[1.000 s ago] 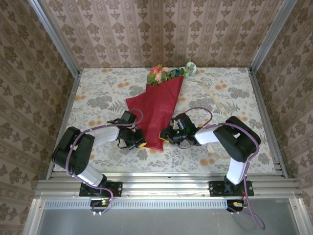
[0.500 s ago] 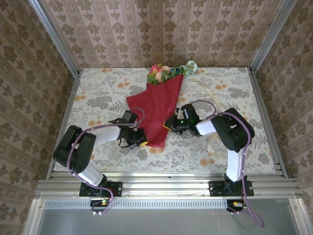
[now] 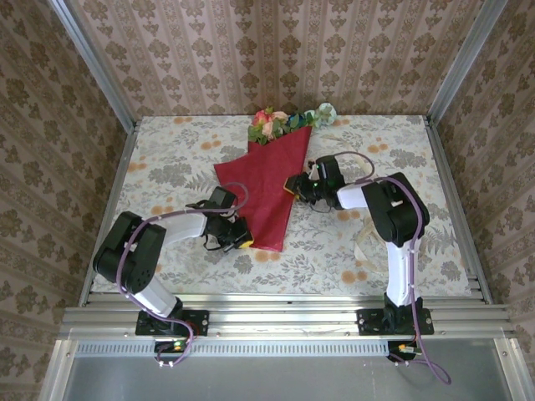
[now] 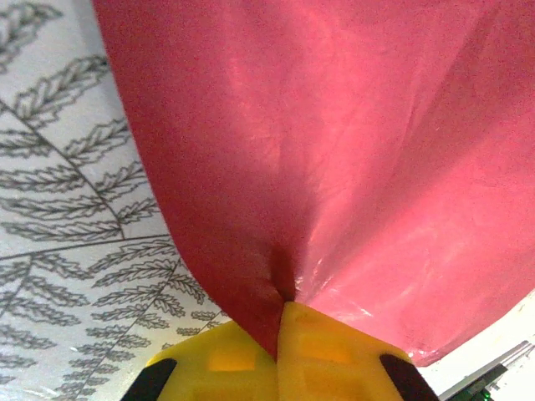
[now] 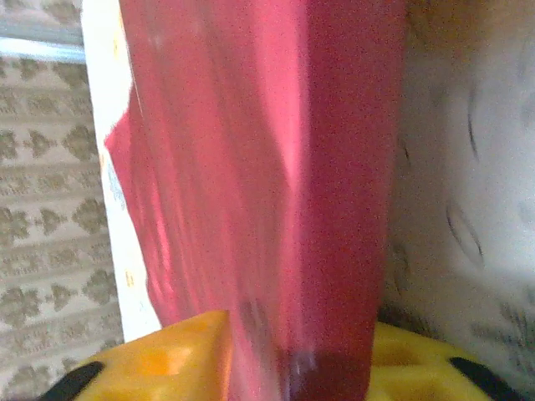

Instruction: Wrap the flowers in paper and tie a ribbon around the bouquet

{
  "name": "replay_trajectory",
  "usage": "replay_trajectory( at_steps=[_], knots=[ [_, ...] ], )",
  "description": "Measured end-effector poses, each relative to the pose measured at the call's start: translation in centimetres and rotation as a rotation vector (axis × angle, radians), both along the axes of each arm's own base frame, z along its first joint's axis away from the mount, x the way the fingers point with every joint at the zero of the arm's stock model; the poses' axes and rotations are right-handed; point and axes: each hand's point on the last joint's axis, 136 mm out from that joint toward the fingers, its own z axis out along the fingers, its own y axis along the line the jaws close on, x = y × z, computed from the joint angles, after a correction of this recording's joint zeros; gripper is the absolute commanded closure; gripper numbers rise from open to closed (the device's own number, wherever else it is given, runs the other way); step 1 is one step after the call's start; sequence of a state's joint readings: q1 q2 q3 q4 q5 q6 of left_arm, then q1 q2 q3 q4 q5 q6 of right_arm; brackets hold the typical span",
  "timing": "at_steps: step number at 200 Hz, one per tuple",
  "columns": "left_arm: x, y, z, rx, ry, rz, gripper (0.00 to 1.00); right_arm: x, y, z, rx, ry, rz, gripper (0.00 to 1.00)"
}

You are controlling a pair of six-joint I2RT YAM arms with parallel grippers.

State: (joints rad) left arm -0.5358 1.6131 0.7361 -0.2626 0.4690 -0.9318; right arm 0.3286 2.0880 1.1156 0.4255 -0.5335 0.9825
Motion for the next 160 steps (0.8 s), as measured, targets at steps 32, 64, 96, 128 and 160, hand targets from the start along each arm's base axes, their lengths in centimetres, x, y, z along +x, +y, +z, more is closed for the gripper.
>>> replay_trajectory(
  at_steps=[32, 64, 96, 128, 160],
  knots=[
    [0.0, 0.0, 0.0, 0.002, 0.001, -0.009, 1.0, 3.4, -1.1, 0.6, -0.004, -0.036, -0.058, 0.95],
    [0.0, -0.1, 0.0, 0.001, 0.004, -0.012, 1.0, 4.4, -1.7, -0.8, -0.011, 0.002, -0.078, 0.77],
    [0.0, -0.1, 0.0, 0.002, 0.004, -0.012, 1.0, 6.8, -2.0, 0.7, -0.006, -0.026, -0.097, 0.61],
    [0.0, -0.1, 0.0, 0.002, 0.004, -0.012, 1.0, 10.0, -3.8, 1.5, -0.004, -0.057, -0.149, 1.0],
    [0.1, -0.1, 0.0, 0.0, 0.002, -0.015, 1.0, 10.5, -4.2, -0.3, -0.017, -0.003, -0.152, 0.63]
  ],
)
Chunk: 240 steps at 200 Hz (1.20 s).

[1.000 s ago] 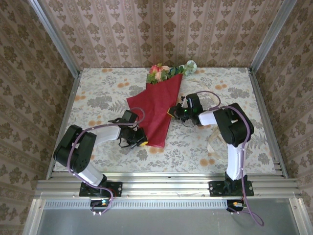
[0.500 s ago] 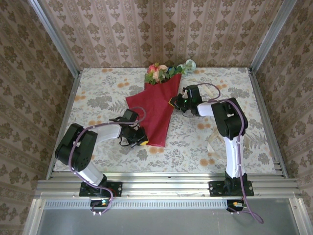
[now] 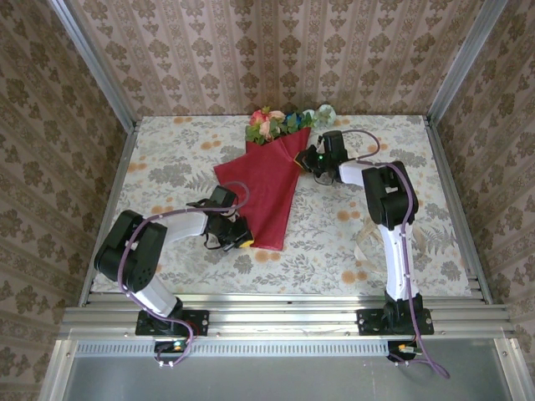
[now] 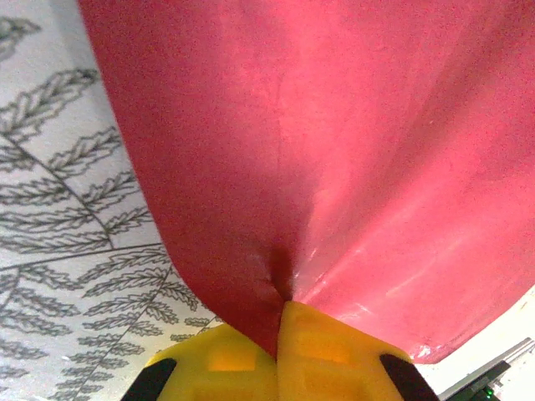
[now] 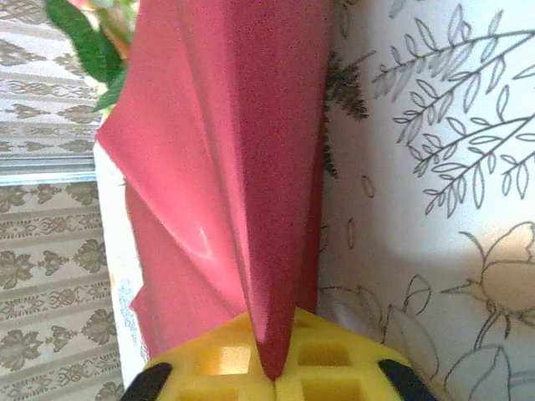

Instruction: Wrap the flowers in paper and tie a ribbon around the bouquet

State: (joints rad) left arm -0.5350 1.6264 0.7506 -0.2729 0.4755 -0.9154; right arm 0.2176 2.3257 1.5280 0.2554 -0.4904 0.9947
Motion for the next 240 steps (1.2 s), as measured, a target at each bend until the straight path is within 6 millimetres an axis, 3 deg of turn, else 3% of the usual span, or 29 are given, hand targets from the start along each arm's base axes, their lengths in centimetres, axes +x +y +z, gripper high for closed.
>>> replay_trajectory(
  at_steps=[13, 30, 44, 60, 87, 94, 101, 109, 134, 146, 164, 179, 212, 240],
  knots=[
    [0.0, 0.0, 0.0, 0.001, 0.002, -0.001, 1.0, 0.5, 0.0, 0.2, 0.008, 0.0, 0.005, 0.59],
    [0.0, 0.0, 0.0, 0.002, 0.003, -0.001, 1.0, 2.1, -0.6, 1.8, 0.006, -0.041, -0.02, 0.62],
    [0.0, 0.0, 0.0, 0.003, 0.004, -0.001, 1.0, 3.2, -1.5, 2.6, 0.009, -0.062, -0.042, 0.74],
    [0.0, 0.0, 0.0, 0.003, 0.004, -0.001, 1.0, 4.4, -2.5, 2.6, 0.009, -0.066, -0.063, 1.0],
    [0.1, -0.1, 0.0, 0.001, 0.006, -0.002, 1.0, 5.0, -2.8, 0.8, -0.002, -0.017, -0.06, 1.0],
    [0.1, -0.1, 0.0, 0.001, 0.006, -0.002, 1.0, 5.2, -2.7, 0.4, -0.006, -0.007, -0.059, 0.87],
    [0.1, -0.1, 0.0, 0.001, 0.007, -0.002, 1.0, 5.3, -2.7, 0.3, -0.008, -0.004, -0.057, 0.67],
    [0.1, -0.1, 0.0, 0.001, 0.007, -0.002, 1.0, 5.4, -2.6, 0.2, -0.012, 0.001, -0.053, 0.57],
    [0.1, -0.2, 0.0, 0.001, 0.014, -0.002, 1.0, 5.7, -2.2, 1.3, -0.014, -0.016, -0.032, 0.52],
    [0.1, -0.1, -0.1, 0.001, 0.019, -0.001, 1.0, 4.9, -1.9, 1.2, -0.023, -0.001, -0.017, 0.5],
    [0.1, -0.1, -0.1, -0.003, 0.023, 0.0, 1.0, 1.6, -1.6, 0.6, -0.031, 0.046, 0.0, 0.49],
    [0.1, -0.1, -0.1, -0.005, 0.025, 0.0, 1.0, -3.0, -0.6, 0.2, -0.032, 0.111, 0.03, 0.49],
    [0.1, -0.2, -0.1, -0.006, 0.025, -0.001, 1.0, -14.7, 4.3, -0.4, -0.034, 0.216, 0.172, 0.49],
    [0.1, -0.2, -0.1, -0.006, 0.023, -0.003, 1.0, -22.3, 7.8, -0.7, -0.029, 0.258, 0.288, 0.53]
  ],
)
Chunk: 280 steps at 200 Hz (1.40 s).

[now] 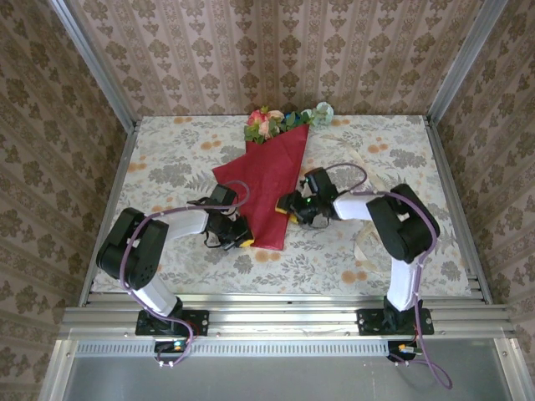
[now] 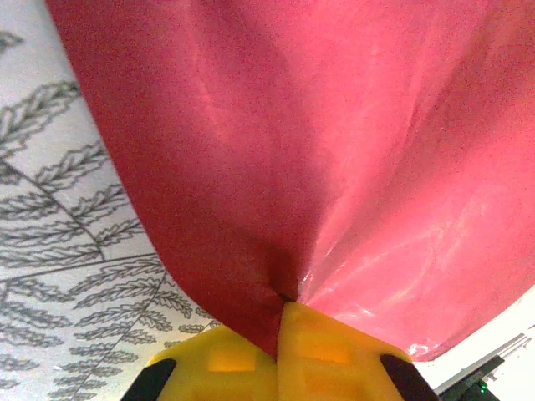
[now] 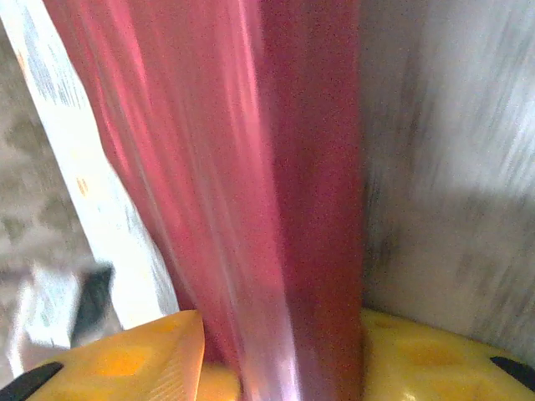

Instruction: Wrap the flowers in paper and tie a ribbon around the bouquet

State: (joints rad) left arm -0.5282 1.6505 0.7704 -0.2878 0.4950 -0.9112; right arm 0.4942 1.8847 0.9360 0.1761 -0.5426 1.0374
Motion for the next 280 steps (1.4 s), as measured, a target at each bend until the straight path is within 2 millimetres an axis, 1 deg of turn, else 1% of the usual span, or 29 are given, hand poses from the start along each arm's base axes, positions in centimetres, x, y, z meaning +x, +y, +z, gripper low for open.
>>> replay_trajectory(
  at_steps=[22, 43, 48, 52, 56, 59, 76, 80, 85, 86, 87, 93, 95, 106, 116, 123, 135, 148, 164, 165, 174, 187, 197, 211, 224, 233, 246, 262, 280],
  knots=[
    [0.0, 0.0, 0.0, 0.0, 0.001, 0.001, 1.0, -3.9, 1.3, -0.2, -0.002, 0.024, 0.05, 0.55],
    [0.0, 0.0, 0.0, -0.001, -0.002, 0.001, 1.0, -6.2, 1.7, -0.4, -0.016, 0.05, 0.081, 0.59],
    [0.0, 0.0, 0.0, -0.002, -0.002, 0.001, 1.0, -6.6, 1.7, -0.4, -0.021, 0.058, 0.087, 0.65],
    [0.0, 0.0, 0.0, -0.002, -0.003, 0.001, 1.0, -6.9, 1.7, -0.5, -0.026, 0.063, 0.093, 0.76],
    [0.0, 0.0, 0.0, -0.002, -0.003, 0.001, 1.0, -7.1, 1.6, -0.6, -0.031, 0.071, 0.095, 0.91],
    [0.0, 0.0, 0.0, -0.003, -0.004, 0.001, 1.0, -7.3, 1.6, -0.6, -0.035, 0.073, 0.1, 1.0],
    [0.0, 0.0, 0.1, -0.007, -0.01, 0.001, 1.0, -7.9, 1.3, -1.2, -0.057, 0.103, 0.105, 1.0],
    [0.0, 0.0, 0.0, -0.01, -0.011, 0.0, 1.0, -8.0, 1.2, -1.2, -0.061, 0.105, 0.108, 0.96],
    [0.0, -0.1, 0.0, -0.013, -0.013, -0.001, 1.0, -8.1, 1.1, -1.3, -0.069, 0.106, 0.116, 0.79],
    [0.0, -0.1, 0.0, -0.014, -0.013, -0.001, 1.0, -8.1, 1.1, -1.3, -0.07, 0.107, 0.116, 0.73],
    [0.0, -0.1, 0.1, -0.015, -0.013, -0.002, 1.0, -8.2, 1.1, -1.3, -0.073, 0.108, 0.119, 0.73],
    [0.0, -0.1, 0.1, -0.018, -0.014, -0.003, 1.0, -8.2, 1.0, -1.3, -0.082, 0.114, 0.123, 0.58],
    [0.0, -0.2, 0.1, -0.019, -0.014, -0.003, 1.0, -8.2, 1.0, -1.3, -0.087, 0.117, 0.126, 0.55],
    [-0.1, -0.2, 0.0, -0.021, -0.014, -0.003, 1.0, -8.3, 0.6, -1.1, -0.118, 0.13, 0.141, 0.48],
    [-0.1, -0.2, 0.1, -0.023, -0.016, -0.004, 1.0, -7.9, 0.4, -0.4, -0.141, 0.121, 0.152, 0.48],
    [-0.1, -0.2, 0.1, -0.024, -0.018, -0.004, 1.0, -7.7, -0.2, 0.2, -0.168, 0.116, 0.148, 0.48],
    [-0.1, -0.2, 0.0, -0.026, -0.019, -0.004, 1.0, -6.8, -2.3, 1.6, -0.208, 0.113, 0.112, 0.5],
    [-0.1, -0.2, 0.1, -0.029, -0.022, -0.002, 1.0, -4.9, -6.0, 3.6, -0.243, 0.101, 0.026, 0.51],
    [-0.1, -0.2, 0.0, -0.032, -0.023, 0.0, 1.0, -1.3, -12.4, 6.5, -0.303, 0.067, -0.139, 0.53],
    [-0.1, -0.2, 0.0, -0.033, -0.023, 0.001, 1.0, -1.0, -13.1, 6.8, -0.312, 0.062, -0.156, 0.53],
    [-0.1, -0.2, 0.1, -0.034, -0.024, 0.002, 1.0, 1.2, -17.1, 8.4, -0.364, 0.033, -0.257, 0.53],
    [-0.1, -0.2, 0.0, -0.036, -0.026, 0.002, 1.0, 4.0, -22.6, 10.6, -0.452, -0.017, -0.38, 0.48],
    [-0.1, -0.3, 0.0, -0.038, -0.027, 0.003, 1.0, 5.8, -25.9, 11.9, -0.526, -0.041, -0.442, 0.46],
    [-0.1, -0.3, 0.0, -0.04, -0.028, 0.004, 1.0, 8.5, -29.3, 12.5, -0.615, -0.043, -0.479, 0.45],
    [0.0, -0.3, 0.1, -0.041, -0.029, 0.004, 1.0, 11.2, -31.7, 11.6, -0.694, -0.02, -0.478, 0.44],
    [0.0, -0.3, 0.1, -0.04, -0.028, 0.005, 1.0, 13.1, -33.2, 10.1, -0.753, 0.004, -0.459, 0.43],
    [0.0, -0.3, 0.0, -0.04, -0.023, 0.009, 1.0, 14.7, -34.6, 7.4, -0.829, 0.06, -0.414, 0.43],
    [0.0, -0.3, 0.0, -0.039, -0.018, 0.014, 1.0, 15.0, -35.4, 3.8, -0.898, 0.149, -0.333, 0.42],
    [0.0, -0.3, -0.1, -0.036, -0.009, 0.019, 1.0, 14.1, -35.7, 0.7, -0.94, 0.241, -0.248, 0.43]
  ],
)
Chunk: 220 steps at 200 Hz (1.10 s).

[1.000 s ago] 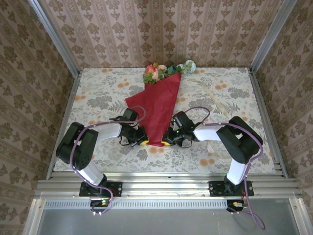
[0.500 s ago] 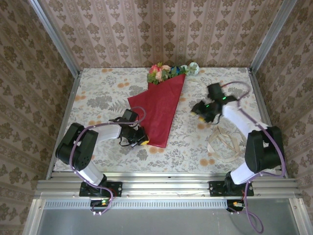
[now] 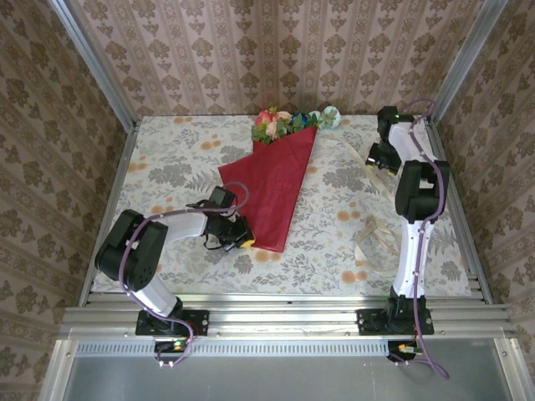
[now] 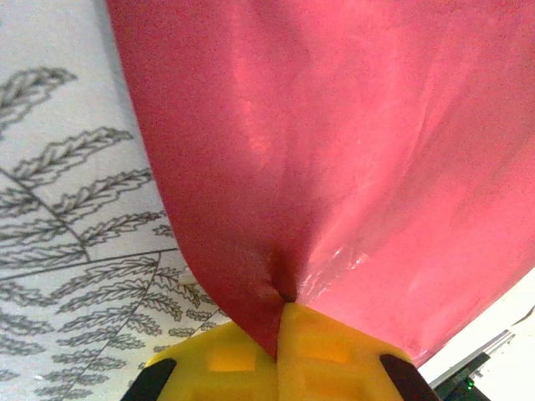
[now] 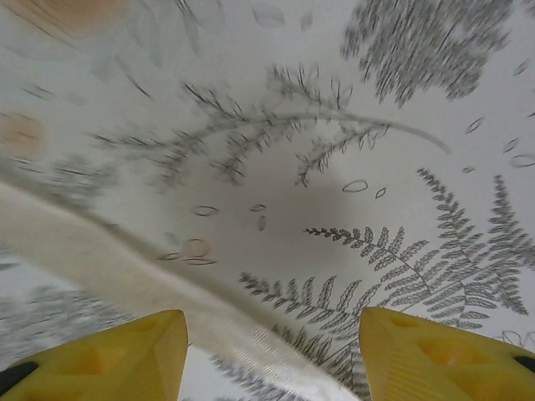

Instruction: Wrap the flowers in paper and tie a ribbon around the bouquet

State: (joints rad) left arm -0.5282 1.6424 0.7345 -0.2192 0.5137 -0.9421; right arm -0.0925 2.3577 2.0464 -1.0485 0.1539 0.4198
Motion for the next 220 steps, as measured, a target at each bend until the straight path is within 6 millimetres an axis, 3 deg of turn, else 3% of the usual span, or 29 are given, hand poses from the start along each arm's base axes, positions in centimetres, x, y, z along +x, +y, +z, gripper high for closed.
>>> replay_trajectory(
  at_steps=[21, 54, 83, 125, 145, 160, 185, 190, 196, 201, 208, 220],
  knots=[
    [0.0, -0.1, 0.0, 0.003, 0.012, 0.002, 1.0, -1.3, 0.2, -1.9, 0.011, 0.095, 0.026, 0.51],
    [0.2, -0.4, 0.0, -0.005, 0.021, 0.001, 1.0, -1.1, 1.0, -1.3, 0.034, 0.097, 0.047, 0.74],
    [0.8, -1.3, 0.2, -0.034, 0.022, -0.011, 1.0, -1.1, 2.5, -1.9, 0.069, 0.109, 0.065, 1.0],
    [0.8, -1.4, 0.2, -0.031, 0.038, -0.012, 1.0, -0.9, 4.4, -1.9, 0.084, 0.083, 0.084, 1.0],
    [0.8, -1.4, 0.3, -0.031, 0.04, -0.012, 1.0, -1.4, 5.1, -0.9, 0.087, 0.05, 0.081, 1.0],
    [0.8, -1.4, 0.3, -0.031, 0.04, -0.012, 1.0, -1.6, 5.6, 1.0, 0.089, -0.003, 0.084, 1.0],
    [0.8, -1.3, 0.3, -0.031, 0.04, -0.012, 1.0, -1.5, 6.2, 5.8, 0.093, -0.132, 0.083, 1.0],
    [0.8, -1.3, 0.3, -0.031, 0.04, -0.012, 1.0, -1.3, 6.3, 6.8, 0.092, -0.16, 0.086, 0.89],
    [0.8, -1.3, 0.3, -0.031, 0.04, -0.012, 1.0, -1.2, 6.3, 7.6, 0.091, -0.182, 0.085, 0.67],
    [0.8, -1.3, 0.3, -0.031, 0.04, -0.012, 1.0, -1.0, 6.2, 8.3, 0.088, -0.198, 0.085, 0.55],
    [0.8, -1.3, 0.3, -0.031, 0.04, -0.012, 1.0, -0.7, 6.0, 8.9, 0.08, -0.209, 0.084, 0.47],
    [0.8, -1.3, 0.3, -0.031, 0.04, -0.012, 1.0, -0.3, 5.4, 8.8, 0.072, -0.201, 0.08, 0.43]
  ],
)
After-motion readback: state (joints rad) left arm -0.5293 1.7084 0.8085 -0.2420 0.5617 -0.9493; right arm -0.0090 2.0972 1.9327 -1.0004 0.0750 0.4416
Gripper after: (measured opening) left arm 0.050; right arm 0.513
